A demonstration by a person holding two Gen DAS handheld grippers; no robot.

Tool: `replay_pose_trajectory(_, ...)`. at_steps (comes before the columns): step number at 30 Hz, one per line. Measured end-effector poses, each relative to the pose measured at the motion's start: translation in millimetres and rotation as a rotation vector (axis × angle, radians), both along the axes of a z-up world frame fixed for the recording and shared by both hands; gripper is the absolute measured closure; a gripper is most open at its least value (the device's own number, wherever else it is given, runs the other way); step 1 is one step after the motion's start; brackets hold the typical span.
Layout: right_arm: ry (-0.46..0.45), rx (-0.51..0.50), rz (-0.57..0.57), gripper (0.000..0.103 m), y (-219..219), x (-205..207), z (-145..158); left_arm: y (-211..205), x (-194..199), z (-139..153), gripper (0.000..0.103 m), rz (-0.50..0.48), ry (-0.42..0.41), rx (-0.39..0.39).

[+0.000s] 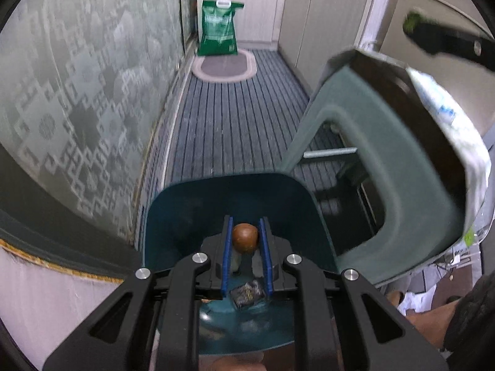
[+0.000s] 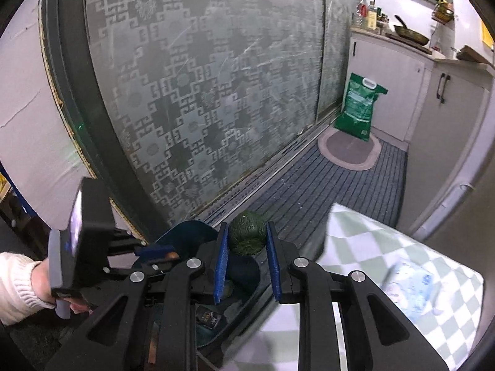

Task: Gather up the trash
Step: 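Carry the nut and avocado over the teal bin and open both grippers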

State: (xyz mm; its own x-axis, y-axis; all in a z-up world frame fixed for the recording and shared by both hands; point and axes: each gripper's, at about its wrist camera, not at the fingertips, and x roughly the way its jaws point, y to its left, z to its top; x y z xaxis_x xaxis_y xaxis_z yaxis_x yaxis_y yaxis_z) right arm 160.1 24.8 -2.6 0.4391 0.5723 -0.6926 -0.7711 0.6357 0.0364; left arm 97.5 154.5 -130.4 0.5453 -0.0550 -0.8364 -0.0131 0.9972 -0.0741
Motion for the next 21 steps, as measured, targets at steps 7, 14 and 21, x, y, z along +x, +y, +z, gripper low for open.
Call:
replay_pose_trajectory(7,0.026,-0.032,0.034,0.080,27.2,-4.1,-12.7,3.7,-8.7,-27.7,0.085,-0.013,0.077,0.021)
replay_pose_trajectory(14,0.058,-0.063,0.055,0.080,49.5,-5.4,-26.8,0.6,-16.1,-49.8,0.085,-0.046,0.147,0.028)
replay_pose_trajectory(21,0.108,-0.090,0.055,0.080,66.2,-2.0,-44.6,6.5,-21.2,-57.9,0.080,-0.051,0.179,0.024)
